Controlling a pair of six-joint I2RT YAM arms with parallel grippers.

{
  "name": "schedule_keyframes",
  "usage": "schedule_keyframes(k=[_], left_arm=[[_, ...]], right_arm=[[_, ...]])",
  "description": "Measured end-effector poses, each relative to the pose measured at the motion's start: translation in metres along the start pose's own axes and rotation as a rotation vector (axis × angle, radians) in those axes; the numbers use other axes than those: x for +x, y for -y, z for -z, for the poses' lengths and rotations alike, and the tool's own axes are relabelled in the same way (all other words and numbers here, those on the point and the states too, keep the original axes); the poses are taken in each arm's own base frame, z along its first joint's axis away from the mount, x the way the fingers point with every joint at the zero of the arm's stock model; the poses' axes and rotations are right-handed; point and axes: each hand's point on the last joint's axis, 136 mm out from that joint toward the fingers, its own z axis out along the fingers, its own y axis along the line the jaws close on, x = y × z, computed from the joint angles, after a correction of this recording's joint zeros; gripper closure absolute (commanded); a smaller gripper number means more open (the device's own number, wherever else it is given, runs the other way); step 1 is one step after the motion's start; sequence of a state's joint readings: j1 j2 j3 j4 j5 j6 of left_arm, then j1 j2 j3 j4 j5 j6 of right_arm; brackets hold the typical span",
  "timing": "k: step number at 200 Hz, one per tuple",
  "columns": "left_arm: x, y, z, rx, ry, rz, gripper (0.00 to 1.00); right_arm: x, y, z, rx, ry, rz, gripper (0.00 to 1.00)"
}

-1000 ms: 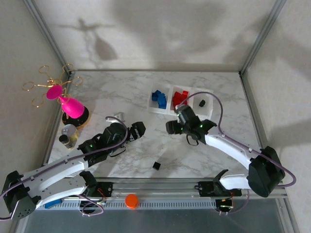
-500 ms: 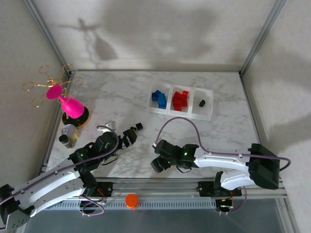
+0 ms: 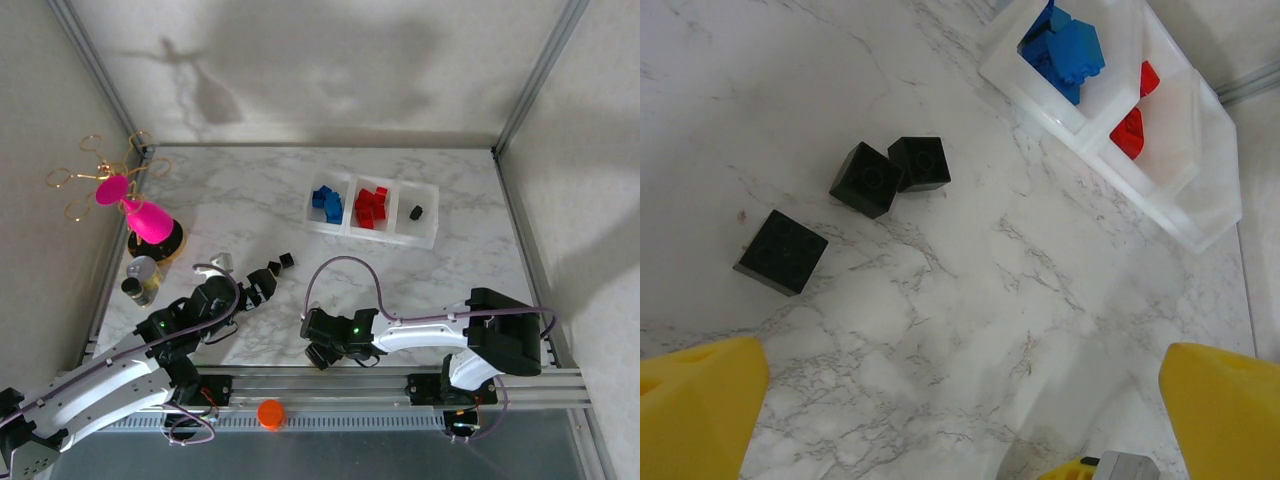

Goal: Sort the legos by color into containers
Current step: Pick up the lego from the bottom-center of the table.

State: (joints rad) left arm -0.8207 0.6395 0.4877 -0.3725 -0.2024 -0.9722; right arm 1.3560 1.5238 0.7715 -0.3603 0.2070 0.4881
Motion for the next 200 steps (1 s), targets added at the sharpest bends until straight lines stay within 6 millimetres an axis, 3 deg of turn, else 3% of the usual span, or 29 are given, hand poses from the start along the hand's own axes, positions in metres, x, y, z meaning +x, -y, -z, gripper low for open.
schedule_keyframes(k=[36, 124, 146, 200], left_arm=[[0.001, -0.001, -0.001, -0.004, -0.002, 0.000, 0.00], [0.001, -0.001, -0.001, -0.005, -0.003, -0.001, 0.00], [0.001, -0.001, -0.001, -0.005, -0.003, -0.001, 0.00], [0.003, -0.003, -0.004, -0.019, -0.010, -0.008, 0.00]], right_arm=[[-0.012, 0.000, 0.000, 0.025, 0.030, -0.006, 0.36], [-0.008, 0.003, -0.007, 0.047, 0.007, -0.008, 0.61], [-0.009, 0.005, -0.007, 0.049, 0.010, -0.027, 0.63], [-0.035, 0.026, 0.016, 0.035, 0.095, -0.141, 0.66]])
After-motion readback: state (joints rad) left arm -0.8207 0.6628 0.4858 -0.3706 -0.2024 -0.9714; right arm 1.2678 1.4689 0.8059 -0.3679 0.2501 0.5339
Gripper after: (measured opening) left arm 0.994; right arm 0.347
